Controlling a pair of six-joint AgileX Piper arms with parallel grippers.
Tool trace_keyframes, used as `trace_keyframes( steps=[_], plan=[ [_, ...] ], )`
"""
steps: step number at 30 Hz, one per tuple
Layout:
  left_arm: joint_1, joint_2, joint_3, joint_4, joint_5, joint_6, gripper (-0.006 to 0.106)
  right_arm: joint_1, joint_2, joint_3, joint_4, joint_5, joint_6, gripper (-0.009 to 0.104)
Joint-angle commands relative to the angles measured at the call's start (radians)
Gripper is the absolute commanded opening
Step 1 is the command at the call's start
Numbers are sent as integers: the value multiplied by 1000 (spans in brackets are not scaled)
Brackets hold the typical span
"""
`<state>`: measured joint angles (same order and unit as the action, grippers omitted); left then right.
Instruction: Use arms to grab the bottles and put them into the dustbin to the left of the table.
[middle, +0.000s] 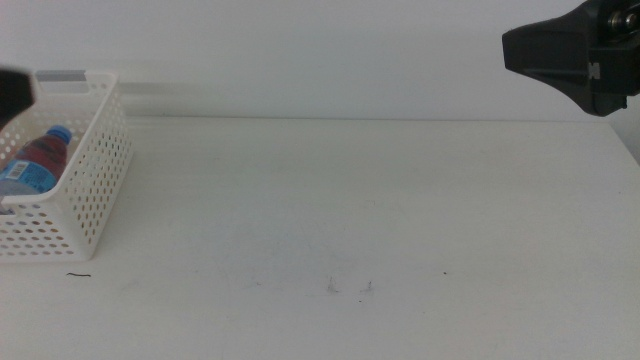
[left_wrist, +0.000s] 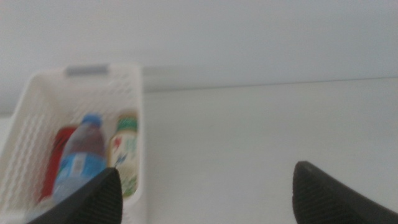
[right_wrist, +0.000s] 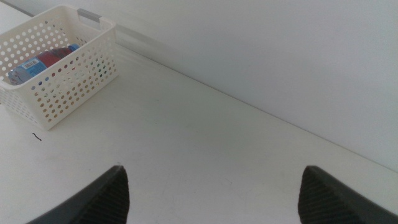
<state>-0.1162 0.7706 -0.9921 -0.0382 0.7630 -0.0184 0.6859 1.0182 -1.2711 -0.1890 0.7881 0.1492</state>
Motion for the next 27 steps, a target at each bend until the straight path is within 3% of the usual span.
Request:
trace_keyframes(
  steps=[1, 4, 7, 21, 27],
  plan=[
    [-4, -59, 65, 58, -18, -81, 94, 1, -4, -1, -6, -1, -9, 79],
    [-4, -99, 92, 58, -3, -79, 94, 1, -4, -1, -6, -1, -9, 79],
    [-4, -111, 91, -5, 8, -77, 94, 1, -4, -1, -6, -1, -9, 79],
    [-4, -111, 91, 63, -9, -77, 94, 1, -4, 1, -6, -1, -9, 79],
    [-4, -111, 98, 57, -19, -77, 94, -54, -31, 106, 28, -30, -9, 79]
  ],
)
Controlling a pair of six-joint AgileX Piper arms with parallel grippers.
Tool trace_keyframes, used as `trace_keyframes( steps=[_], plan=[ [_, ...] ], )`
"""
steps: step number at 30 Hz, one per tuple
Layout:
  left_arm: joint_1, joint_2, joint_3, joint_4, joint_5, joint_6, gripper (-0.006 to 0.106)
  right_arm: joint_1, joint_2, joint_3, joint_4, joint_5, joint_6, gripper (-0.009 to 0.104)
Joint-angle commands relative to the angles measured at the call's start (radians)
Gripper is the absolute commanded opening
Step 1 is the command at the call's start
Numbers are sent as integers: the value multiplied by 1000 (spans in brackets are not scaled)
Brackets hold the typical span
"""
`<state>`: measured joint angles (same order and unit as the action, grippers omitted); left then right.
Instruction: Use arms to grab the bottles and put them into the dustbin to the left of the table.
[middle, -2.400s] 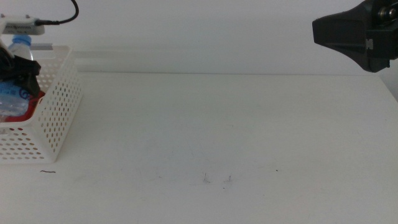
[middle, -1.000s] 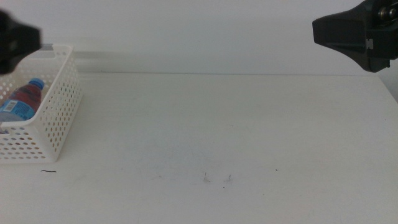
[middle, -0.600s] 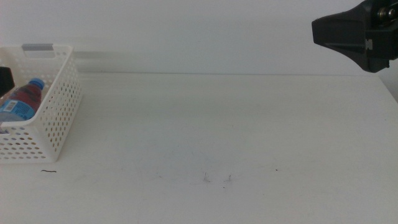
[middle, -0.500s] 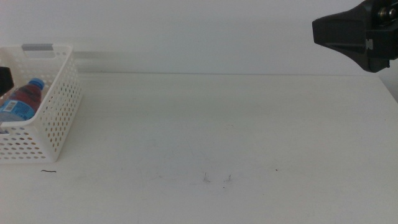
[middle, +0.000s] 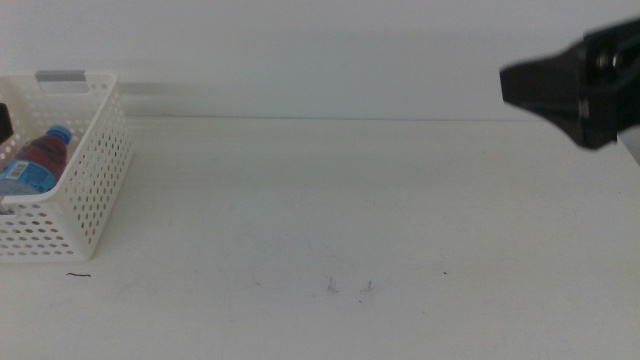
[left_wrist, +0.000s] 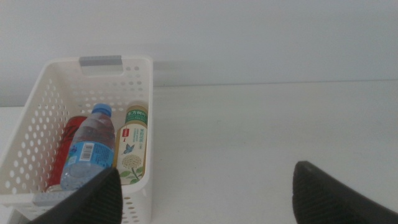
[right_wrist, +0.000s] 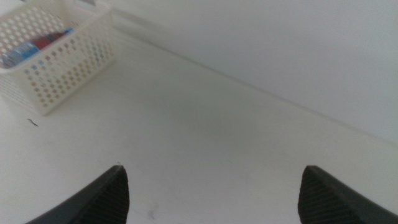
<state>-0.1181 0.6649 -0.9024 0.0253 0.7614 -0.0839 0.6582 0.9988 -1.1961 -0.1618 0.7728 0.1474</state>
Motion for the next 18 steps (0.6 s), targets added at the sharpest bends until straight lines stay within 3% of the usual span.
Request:
trace_keyframes(
  steps=[1, 5, 6, 7, 10, 13, 15, 18],
  plan=[
    [-3, -5, 14, -7, -17, -11, 94, -59, -24, 69, 15, -43, -7, 79],
    [-3, -34, 100, -44, -104, -11, 94, -221, -81, 240, 134, -256, -7, 79],
    [-3, -80, 193, -48, -248, -11, 94, -318, -128, 338, 211, -402, -7, 79],
    [-3, -106, 244, -59, -330, -11, 94, -364, -150, 379, 226, -462, -7, 79],
    [-3, -172, 388, -128, -543, -11, 94, -480, -242, 538, 232, -618, -7, 79],
    [-3, -258, 522, -129, -679, -11, 94, -570, -354, 689, 211, -595, -7, 79],
    [-3, -326, 593, -120, -680, -11, 94, -604, -451, 806, 171, -572, -7, 79],
    [-3, -435, 694, -120, -660, -11, 94, -619, -600, 949, 162, -561, -7, 79]
  ],
)
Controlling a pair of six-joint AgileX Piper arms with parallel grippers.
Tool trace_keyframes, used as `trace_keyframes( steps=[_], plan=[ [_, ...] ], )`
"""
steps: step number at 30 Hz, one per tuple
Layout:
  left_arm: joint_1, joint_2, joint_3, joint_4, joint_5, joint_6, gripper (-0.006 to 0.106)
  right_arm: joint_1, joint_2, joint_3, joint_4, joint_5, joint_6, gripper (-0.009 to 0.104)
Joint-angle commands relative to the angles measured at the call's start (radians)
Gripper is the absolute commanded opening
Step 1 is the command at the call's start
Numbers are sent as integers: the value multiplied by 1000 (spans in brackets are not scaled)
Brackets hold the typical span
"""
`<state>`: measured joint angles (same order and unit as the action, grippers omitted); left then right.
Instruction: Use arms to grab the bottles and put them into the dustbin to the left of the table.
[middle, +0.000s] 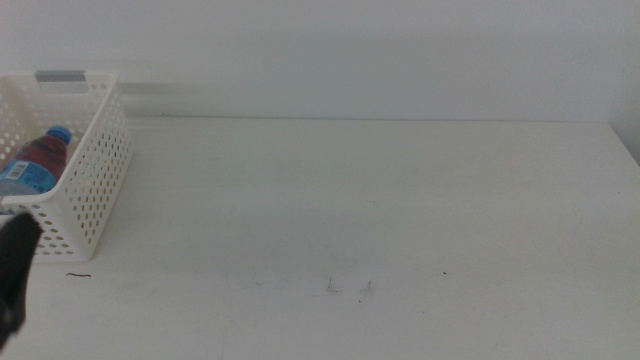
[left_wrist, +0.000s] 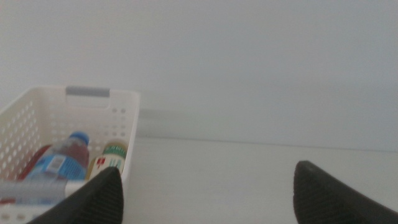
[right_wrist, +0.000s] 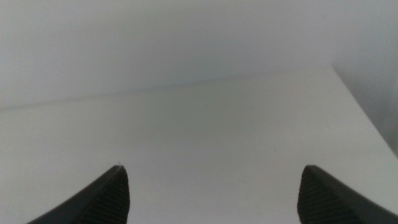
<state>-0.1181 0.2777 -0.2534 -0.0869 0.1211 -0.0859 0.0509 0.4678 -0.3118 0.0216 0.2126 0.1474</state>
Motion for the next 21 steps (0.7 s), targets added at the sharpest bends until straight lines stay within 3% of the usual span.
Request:
trace_keyframes(
  steps=[1, 4, 13, 21],
  plan=[
    [-3, -86, 72, -8, -14, -9, 94, -12, -124, 98, -22, 1, -7, 79],
    [-1, -199, 138, 10, 20, -9, 94, -12, -266, 198, -22, 12, -7, 79],
    [-1, -278, 253, 80, 85, -9, 94, -12, -468, 312, -154, 126, -7, 79],
    [-1, -278, 253, 87, 84, -9, 94, -12, -468, 312, -155, 124, -7, 79]
  ],
)
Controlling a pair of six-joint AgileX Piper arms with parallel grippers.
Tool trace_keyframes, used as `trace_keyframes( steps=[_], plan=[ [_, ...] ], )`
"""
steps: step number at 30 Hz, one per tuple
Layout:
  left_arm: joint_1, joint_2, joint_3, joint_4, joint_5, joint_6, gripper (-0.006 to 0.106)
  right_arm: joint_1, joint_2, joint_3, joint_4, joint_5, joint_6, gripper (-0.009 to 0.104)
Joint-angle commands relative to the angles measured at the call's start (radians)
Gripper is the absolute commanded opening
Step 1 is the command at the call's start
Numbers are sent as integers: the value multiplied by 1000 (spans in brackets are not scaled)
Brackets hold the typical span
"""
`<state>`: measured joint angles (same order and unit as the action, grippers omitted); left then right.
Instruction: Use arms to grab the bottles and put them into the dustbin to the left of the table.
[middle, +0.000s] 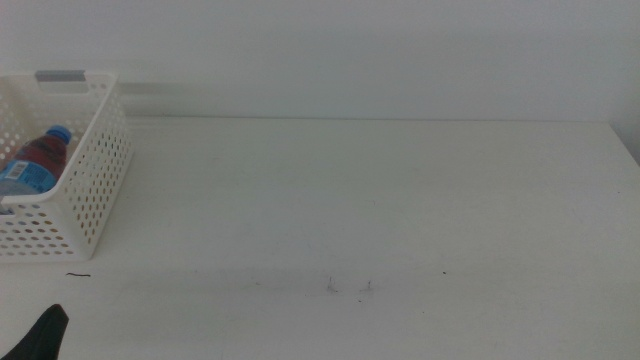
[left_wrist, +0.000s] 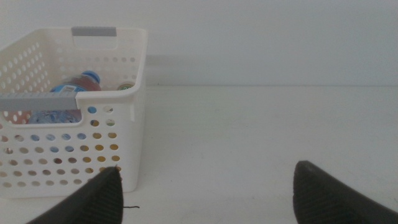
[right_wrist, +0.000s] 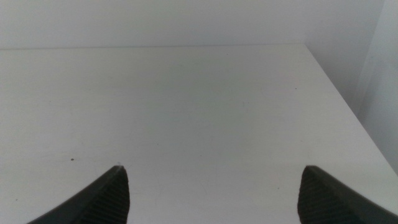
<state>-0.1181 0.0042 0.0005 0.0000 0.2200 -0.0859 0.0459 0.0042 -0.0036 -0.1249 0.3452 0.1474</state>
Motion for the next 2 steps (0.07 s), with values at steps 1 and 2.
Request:
trace_keyframes(
  steps=[1, 2],
  plan=[
    [-1, -4, -1, 0, -15, -9, 94, -7, -4, 4, -8, -9, -7, 79],
    [-1, -4, -1, 0, -15, -9, 94, -7, -4, 4, -8, -9, -7, 79]
  ],
)
